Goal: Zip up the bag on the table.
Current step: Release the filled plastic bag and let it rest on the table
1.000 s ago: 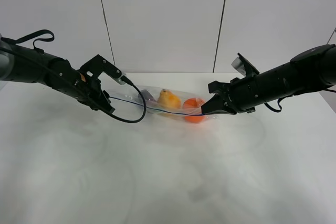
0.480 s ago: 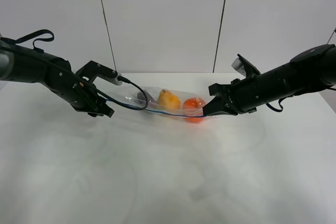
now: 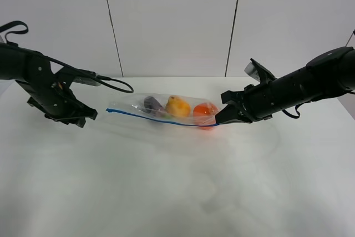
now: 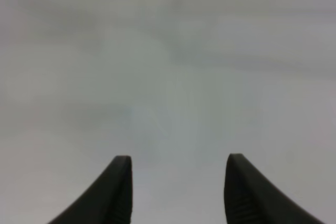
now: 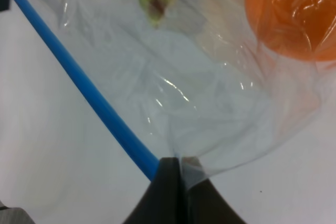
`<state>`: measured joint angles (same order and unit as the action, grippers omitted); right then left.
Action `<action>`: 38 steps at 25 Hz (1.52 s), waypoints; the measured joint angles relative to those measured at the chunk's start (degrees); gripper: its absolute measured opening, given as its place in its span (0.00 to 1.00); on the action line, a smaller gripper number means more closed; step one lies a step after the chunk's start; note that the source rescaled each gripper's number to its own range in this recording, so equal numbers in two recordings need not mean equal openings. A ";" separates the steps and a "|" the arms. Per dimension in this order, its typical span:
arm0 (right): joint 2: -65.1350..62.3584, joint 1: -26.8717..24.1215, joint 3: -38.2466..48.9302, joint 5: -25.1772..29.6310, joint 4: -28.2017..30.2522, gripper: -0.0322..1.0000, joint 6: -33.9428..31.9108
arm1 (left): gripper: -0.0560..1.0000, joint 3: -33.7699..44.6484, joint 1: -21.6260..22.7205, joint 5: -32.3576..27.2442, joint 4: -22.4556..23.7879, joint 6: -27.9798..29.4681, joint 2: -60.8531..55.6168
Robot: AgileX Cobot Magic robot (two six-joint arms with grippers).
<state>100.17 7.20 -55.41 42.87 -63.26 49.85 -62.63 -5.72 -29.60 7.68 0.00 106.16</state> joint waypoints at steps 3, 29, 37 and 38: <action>0.00 0.00 0.00 -0.05 0.19 0.03 0.00 | 0.59 0.00 3.43 -1.15 0.00 0.00 -2.80; 0.00 0.00 0.00 -0.15 1.21 0.03 0.00 | 0.62 0.00 9.05 -14.02 0.00 -0.36 -34.66; 0.00 0.00 0.00 -0.15 1.69 0.03 0.00 | 0.71 4.66 9.05 -15.31 0.00 -0.36 -46.37; 0.00 0.00 0.00 -0.15 1.85 0.03 0.00 | 0.71 5.65 9.05 -15.31 0.00 -0.36 -48.07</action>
<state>100.17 7.20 -55.41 42.72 -61.42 49.85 -56.98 3.33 -44.91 7.68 -0.36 58.09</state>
